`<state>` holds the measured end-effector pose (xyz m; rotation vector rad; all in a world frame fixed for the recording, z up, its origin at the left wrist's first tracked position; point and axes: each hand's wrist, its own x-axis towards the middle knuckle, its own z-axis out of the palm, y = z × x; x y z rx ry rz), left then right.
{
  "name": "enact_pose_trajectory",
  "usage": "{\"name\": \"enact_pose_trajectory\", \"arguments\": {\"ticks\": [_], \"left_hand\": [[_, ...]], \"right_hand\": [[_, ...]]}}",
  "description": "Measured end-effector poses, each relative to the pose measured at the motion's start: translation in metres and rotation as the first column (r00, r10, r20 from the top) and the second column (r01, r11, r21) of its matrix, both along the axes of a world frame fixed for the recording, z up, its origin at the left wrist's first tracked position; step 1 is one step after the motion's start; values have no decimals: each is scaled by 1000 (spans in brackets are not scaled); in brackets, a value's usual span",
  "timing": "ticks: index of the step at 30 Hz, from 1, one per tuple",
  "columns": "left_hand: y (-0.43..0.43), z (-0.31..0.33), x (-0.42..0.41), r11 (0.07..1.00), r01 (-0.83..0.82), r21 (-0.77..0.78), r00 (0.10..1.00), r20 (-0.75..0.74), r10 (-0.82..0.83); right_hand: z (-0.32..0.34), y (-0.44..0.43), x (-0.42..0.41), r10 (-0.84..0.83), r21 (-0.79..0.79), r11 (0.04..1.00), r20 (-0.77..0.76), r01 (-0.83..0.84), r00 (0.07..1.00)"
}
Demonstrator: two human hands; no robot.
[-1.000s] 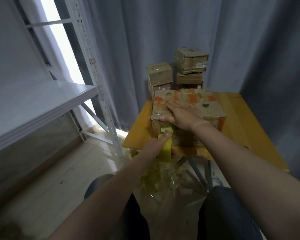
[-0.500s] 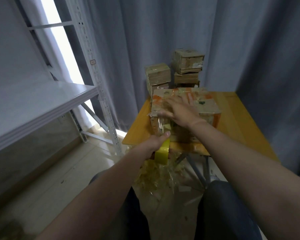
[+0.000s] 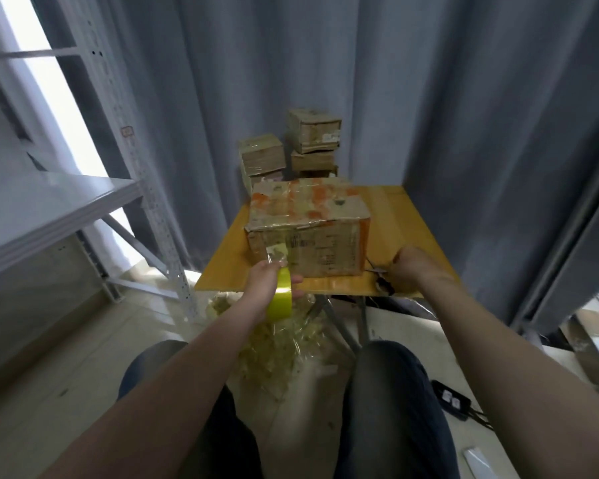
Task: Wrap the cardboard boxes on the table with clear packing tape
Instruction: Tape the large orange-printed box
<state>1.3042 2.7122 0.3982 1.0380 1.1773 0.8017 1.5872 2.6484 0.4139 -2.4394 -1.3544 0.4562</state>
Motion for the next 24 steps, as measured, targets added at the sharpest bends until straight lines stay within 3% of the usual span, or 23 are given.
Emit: {"name": "enact_pose_trajectory", "arguments": {"ticks": [3,14,19,22,24], "left_hand": [[-4,2,-1,1000,10,16,1000,-12,-10],[-5,7,-4,999,26,-37,1000,4,-25],[-4,7,-1,998,17,-65,1000,-1,-17],[-4,7,-1,998,9,-64,1000,-6,-10],[-4,7,0,998,4,-69,1000,-5,-4]], "right_hand": [[-22,-7,7,-9,-96,995,-8,8,1000],[-33,-8,-5,-161,-7,987,99,163,982],[-24,-6,1,-75,-158,983,103,90,992],[-12,-12,1,-75,-143,984,209,106,975],[-5,-14,3,-100,-119,986,141,117,985]]}}
